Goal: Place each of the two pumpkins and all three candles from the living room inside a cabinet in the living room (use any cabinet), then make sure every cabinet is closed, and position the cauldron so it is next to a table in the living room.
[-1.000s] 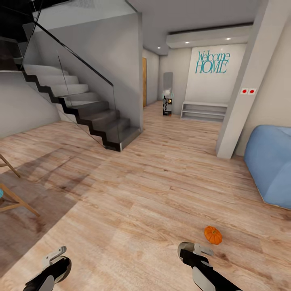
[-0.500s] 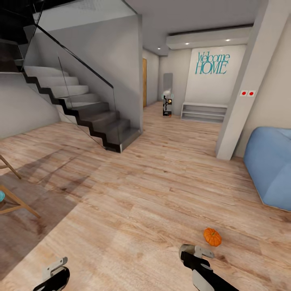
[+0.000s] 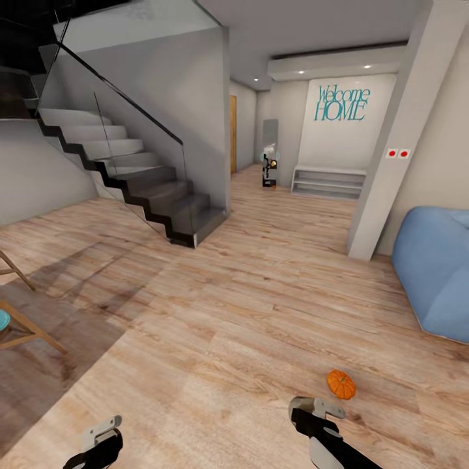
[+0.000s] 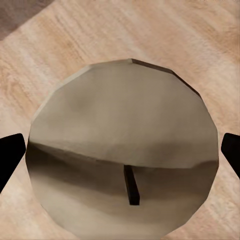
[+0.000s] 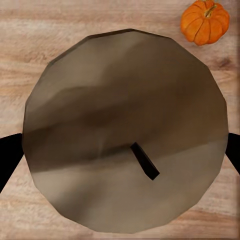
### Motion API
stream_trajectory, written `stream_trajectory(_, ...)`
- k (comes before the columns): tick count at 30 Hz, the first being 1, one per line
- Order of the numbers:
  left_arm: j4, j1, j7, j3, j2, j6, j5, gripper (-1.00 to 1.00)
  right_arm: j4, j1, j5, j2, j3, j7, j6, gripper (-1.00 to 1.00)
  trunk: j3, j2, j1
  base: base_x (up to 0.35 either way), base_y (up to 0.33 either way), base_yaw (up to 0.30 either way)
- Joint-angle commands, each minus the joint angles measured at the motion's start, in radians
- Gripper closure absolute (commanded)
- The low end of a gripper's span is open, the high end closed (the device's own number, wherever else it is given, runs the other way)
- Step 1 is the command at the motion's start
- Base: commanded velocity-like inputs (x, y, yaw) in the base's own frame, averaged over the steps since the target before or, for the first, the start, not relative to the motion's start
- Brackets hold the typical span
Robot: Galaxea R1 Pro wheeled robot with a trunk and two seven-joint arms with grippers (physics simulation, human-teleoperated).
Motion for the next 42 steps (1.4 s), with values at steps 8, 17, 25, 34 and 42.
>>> stream_trajectory(8,-0.002,0.000,-0.029,-0.029,-0.011,0.008,-0.005,1.00,0.001,-0.001,-0.011,-0.001,0.009,-0.005,-0.015,1.00,0.024,0.056,-0.031,0.000,0.000,0.000)
stream_trajectory(17,0.059,-0.041,-0.143,-0.034,-0.003,0.059,-0.005,1.00,0.001,-0.001,0.024,0.009,0.009,-0.008,-0.017,1.00,0.049,0.112,-0.061,0.000,0.000,0.005)
stream_trajectory(25,0.065,-0.043,-0.144,-0.034,-0.002,0.057,-0.006,1.00,0.003,-0.001,0.081,0.032,0.008,-0.011,-0.019,1.00,0.049,0.112,-0.061,0.000,0.000,0.194)
stream_trajectory(34,0.066,-0.043,-0.143,-0.034,-0.002,0.051,-0.006,1.00,0.003,-0.001,0.082,0.034,0.008,-0.011,-0.019,1.00,0.049,0.112,-0.061,-0.055,0.024,0.281)
stream_trajectory(42,0.067,-0.043,-0.142,-0.034,-0.005,0.049,-0.006,1.00,0.003,-0.001,0.083,0.034,0.008,-0.011,-0.019,1.00,0.049,0.112,-0.061,-0.014,0.005,0.286)
